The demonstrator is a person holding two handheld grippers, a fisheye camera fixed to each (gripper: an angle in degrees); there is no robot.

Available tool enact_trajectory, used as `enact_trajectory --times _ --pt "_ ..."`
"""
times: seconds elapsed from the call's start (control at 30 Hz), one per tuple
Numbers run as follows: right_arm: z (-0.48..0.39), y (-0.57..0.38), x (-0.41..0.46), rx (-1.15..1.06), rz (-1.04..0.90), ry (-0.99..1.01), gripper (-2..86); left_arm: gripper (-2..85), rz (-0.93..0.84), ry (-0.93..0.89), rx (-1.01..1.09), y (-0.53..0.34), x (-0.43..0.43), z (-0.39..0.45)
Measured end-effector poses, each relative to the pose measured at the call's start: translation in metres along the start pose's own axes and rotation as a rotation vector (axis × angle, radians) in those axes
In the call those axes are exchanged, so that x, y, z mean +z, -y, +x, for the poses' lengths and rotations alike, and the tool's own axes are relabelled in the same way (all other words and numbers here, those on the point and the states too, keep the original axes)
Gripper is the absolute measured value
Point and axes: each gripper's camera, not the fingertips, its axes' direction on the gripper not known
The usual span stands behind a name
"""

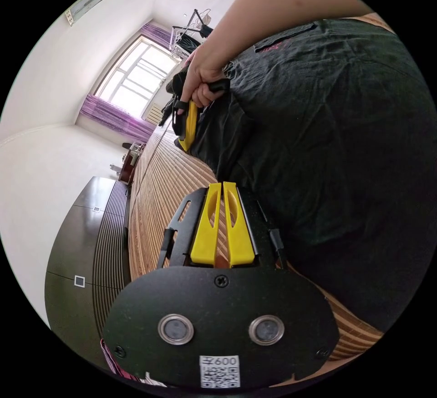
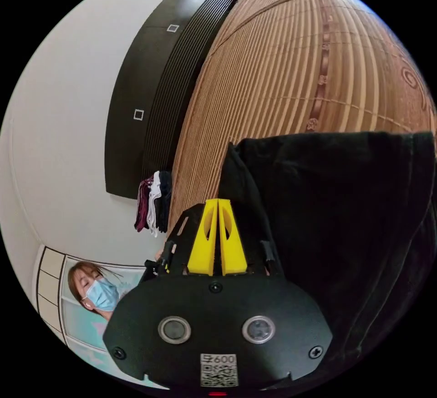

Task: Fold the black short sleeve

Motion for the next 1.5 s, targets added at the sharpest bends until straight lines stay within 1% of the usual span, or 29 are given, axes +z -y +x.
enact_trajectory --times 0.07,0.13,0.17,0.2,0.27,0.3,0.33,0.4,0.43,0.47,0.5,0.57,0.63,0.67,0.7,0.8,0.87,0.9,0.93,0.97,1.0,1.03,1.07,1.1,1.17,1.27,1.3,1.43,1.5 --pt "0.011 -0.006 -0.015 0.034 0.174 -0.037 -0.8 1.0 0.000 -0.003 -0.002 -0.001 0.001 -0.002" --pt "0.013 -0.012 -0.021 0.032 0.288 -0.091 -0.9 1.0 0.000 -0.001 0.000 -0.001 0.001 -0.003" --pt "0.001 -0.018 -0.021 -0.024 0.350 -0.218 -0.9 1.0 0.000 -0.001 0.000 -0.002 0.001 -0.003" --pt "-0.009 -0.021 -0.019 -0.074 0.360 -0.290 -0.9 1.0 0.000 -0.001 -0.001 -0.002 0.001 -0.004" --pt "-0.056 -0.034 0.006 -0.267 0.386 -0.568 -0.9 1.0 0.000 -0.001 -0.001 -0.003 0.002 -0.005" --pt "-0.067 -0.039 0.013 -0.321 0.397 -0.599 -0.9 1.0 0.000 -0.001 -0.001 -0.003 0.002 -0.005" --pt "-0.083 -0.050 0.021 -0.411 0.398 -0.570 -0.8 1.1 0.000 -0.001 -0.001 -0.003 0.002 -0.006" --pt "-0.092 -0.058 0.028 -0.446 0.343 -0.429 -0.8 1.1 0.000 -0.002 -0.002 -0.004 0.002 -0.007" --pt "-0.094 -0.060 0.040 -0.459 0.227 -0.348 -0.8 1.1 0.001 -0.003 -0.002 -0.004 0.003 -0.007" --pt "-0.095 -0.064 0.057 -0.478 0.095 -0.316 -0.8 1.1 0.000 -0.002 -0.002 -0.004 0.003 -0.008" --pt "-0.093 -0.066 0.067 -0.481 0.016 -0.307 -0.8 1.1 0.000 -0.002 -0.002 -0.004 0.003 -0.008" --pt "-0.072 -0.076 0.106 -0.472 -0.307 -0.231 -0.8 1.1 0.001 -0.003 -0.002 -0.005 0.003 -0.009" --pt "-0.040 -0.077 0.117 -0.427 -0.448 -0.150 -0.8 1.1 0.000 -0.002 -0.002 -0.006 0.003 -0.010" --pt "-0.014 -0.070 0.110 -0.346 -0.418 -0.163 -0.8 1.1 0.000 -0.002 -0.002 -0.006 0.003 -0.010" --pt "-0.002 -0.067 0.104 -0.314 -0.397 -0.112 -0.8 1.1 0.001 -0.003 -0.002 -0.006 0.003 -0.011" --pt "0.058 -0.052 0.056 -0.129 -0.157 -0.025 -0.8 1.1 0.000 -0.004 -0.003 -0.007 0.004 -0.012" --pt "0.105 -0.062 0.008 0.076 0.160 0.003 -0.8 1.1 0.000 -0.005 -0.004 -0.007 0.004 -0.013" --pt "0.113 -0.068 -0.002 0.105 0.232 0.002 -0.8 1.0 0.000 -0.005 -0.004 -0.008 0.004 -0.013" --pt "0.120 -0.081 -0.018 0.133 0.354 -0.048 -0.8 1.0 0.000 -0.006 -0.005 -0.008 0.004 -0.014" --pt "0.116 -0.089 -0.026 0.097 0.390 -0.129 -0.8 1.0 0.000 -0.007 -0.005 -0.008 0.004 -0.014" --pt "0.112 -0.091 -0.026 0.074 0.380 -0.172 -0.8 1.0 0.001 -0.006 -0.005 -0.009 0.004 -0.014" --pt "0.100 -0.094 -0.021 0.008 0.337 -0.235 -0.8 1.0 0.001 -0.004 -0.003 -0.009 0.004 -0.014" --pt "0.085 -0.099 -0.009 -0.086 0.275 -0.239 -0.9 1.0 0.001 -0.001 -0.001 -0.009 0.004 -0.014" --pt "0.077 -0.103 -0.001 -0.135 0.243 -0.215 -0.9 1.0 0.001 -0.001 -0.001 -0.009 0.004 -0.014" --pt "0.060 -0.126 0.037 -0.238 0.149 -0.056 -0.9 1.0 0.001 -0.002 -0.001 -0.010 0.004 -0.014" --pt "0.061 -0.160 0.095 -0.214 0.030 0.084 -0.8 1.1 0.002 0.001 0.002 -0.011 0.004 -0.014" --pt "0.062 -0.167 0.107 -0.211 -0.001 0.094 -0.8 1.1 0.002 0.004 0.004 -0.011 0.004 -0.014" --pt "0.066 -0.205 0.171 -0.230 -0.113 0.009 -0.8 1.1 0.003 0.011 0.011 -0.013 0.003 -0.012" --pt "0.068 -0.218 0.190 -0.260 -0.160 -0.089 -0.9 1.1 0.004 0.011 0.011 -0.013 0.003 -0.013"
